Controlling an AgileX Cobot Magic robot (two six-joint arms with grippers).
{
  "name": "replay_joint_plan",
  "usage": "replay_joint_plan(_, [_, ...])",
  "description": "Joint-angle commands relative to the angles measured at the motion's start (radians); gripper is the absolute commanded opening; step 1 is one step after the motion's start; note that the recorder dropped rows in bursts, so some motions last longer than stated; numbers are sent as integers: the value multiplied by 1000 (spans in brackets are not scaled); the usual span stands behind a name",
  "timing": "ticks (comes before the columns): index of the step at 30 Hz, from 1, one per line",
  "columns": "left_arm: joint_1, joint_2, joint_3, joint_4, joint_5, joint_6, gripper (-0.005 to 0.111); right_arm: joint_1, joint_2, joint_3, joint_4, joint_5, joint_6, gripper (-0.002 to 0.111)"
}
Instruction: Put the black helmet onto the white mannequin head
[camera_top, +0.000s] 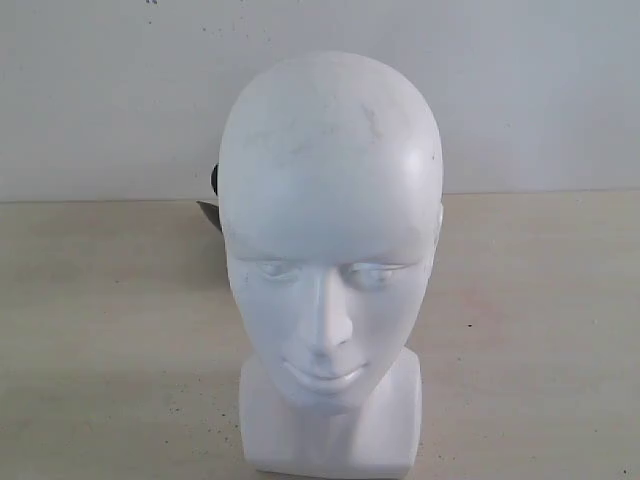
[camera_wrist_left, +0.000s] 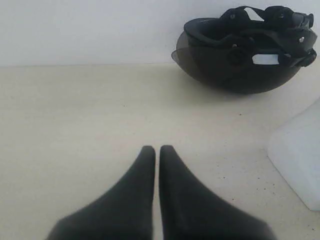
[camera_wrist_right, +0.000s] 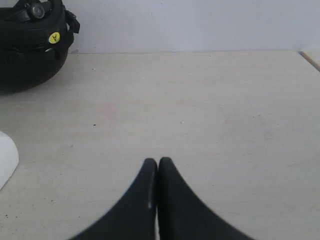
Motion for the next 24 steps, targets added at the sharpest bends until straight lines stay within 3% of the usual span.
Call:
replay_joint_plan(1, [1, -3, 4, -7, -1, 1, 4, -4, -1, -1, -6, -7, 0, 0])
replay_joint_plan(9, [1, -3, 4, -7, -1, 1, 4, -4, -1, -1, 0, -108, 0, 0])
replay_joint_plan(11, [1, -3, 4, -7, -1, 1, 4, -4, -1, -1, 10, -198, 9, 0])
replay_joint_plan(15, [1, -3, 4, -7, -1, 1, 4, -4, -1, -1, 14, -542, 9, 0])
replay_joint_plan(21, [1, -3, 4, -7, -1, 1, 4, -4, 118, -231, 20, -291, -70, 0])
replay_joint_plan(24, [1, -3, 4, -7, -1, 1, 4, -4, 240, -308, 18, -263, -70, 0])
